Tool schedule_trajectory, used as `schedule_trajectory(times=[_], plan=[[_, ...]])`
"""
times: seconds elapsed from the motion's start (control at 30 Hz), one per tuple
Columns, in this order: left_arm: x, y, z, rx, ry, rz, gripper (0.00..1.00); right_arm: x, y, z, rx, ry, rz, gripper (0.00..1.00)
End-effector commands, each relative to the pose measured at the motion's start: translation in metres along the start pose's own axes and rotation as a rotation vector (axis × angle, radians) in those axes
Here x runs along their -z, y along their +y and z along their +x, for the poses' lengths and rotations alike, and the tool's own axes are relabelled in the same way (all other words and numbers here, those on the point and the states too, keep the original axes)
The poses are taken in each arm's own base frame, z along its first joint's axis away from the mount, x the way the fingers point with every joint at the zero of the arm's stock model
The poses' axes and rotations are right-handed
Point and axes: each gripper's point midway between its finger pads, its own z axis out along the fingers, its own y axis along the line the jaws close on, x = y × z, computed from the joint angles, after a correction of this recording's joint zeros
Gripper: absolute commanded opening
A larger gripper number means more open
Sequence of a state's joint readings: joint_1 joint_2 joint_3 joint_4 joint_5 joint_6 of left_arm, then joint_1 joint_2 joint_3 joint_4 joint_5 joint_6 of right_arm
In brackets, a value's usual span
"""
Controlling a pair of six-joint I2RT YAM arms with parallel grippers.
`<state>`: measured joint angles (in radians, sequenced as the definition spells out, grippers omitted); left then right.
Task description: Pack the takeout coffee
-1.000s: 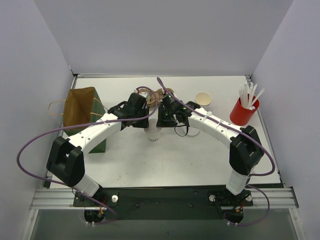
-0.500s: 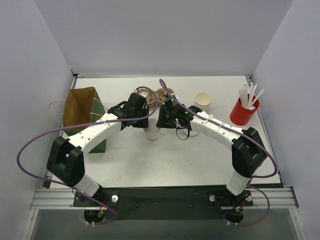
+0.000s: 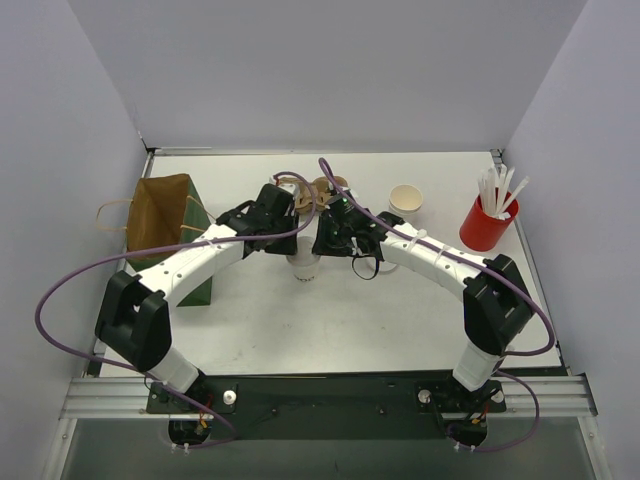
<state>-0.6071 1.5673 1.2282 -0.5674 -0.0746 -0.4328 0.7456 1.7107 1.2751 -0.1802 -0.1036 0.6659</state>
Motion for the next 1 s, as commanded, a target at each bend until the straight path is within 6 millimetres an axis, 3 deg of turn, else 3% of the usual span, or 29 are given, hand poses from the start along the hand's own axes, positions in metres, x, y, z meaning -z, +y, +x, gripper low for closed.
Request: schedule_trajectory(times=[0.0, 0.2, 0.5, 0.77, 0.87, 0.97], plan=[[-0.009, -0.005, 0.002, -0.020, 0.045, 0.010, 0.40, -0.003, -0.034, 0.085, 0.038, 0.283, 0.110, 0.21], [-0.012, -0.011, -0.009, -0.038, 0.043, 0.029, 0.43, 0.019, -0.014, 0.063, 0.043, 0.208, 0.053, 0.26], [-0.008, -0.015, -0.023, -0.061, 0.025, 0.043, 0.44, 0.035, -0.005, 0.011, 0.017, 0.078, 0.034, 0.32], [0.005, -0.014, -0.050, -0.054, -0.027, 0.047, 0.49, 0.051, -0.009, -0.036, -0.006, -0.006, 0.007, 0.33], [0.013, -0.013, -0.057, -0.045, -0.043, 0.052, 0.51, 0.049, -0.008, -0.045, 0.019, -0.016, 0.002, 0.32], [0.019, -0.011, -0.051, -0.017, -0.030, 0.048, 0.50, 0.040, -0.007, -0.054, 0.081, -0.002, -0.032, 0.32]])
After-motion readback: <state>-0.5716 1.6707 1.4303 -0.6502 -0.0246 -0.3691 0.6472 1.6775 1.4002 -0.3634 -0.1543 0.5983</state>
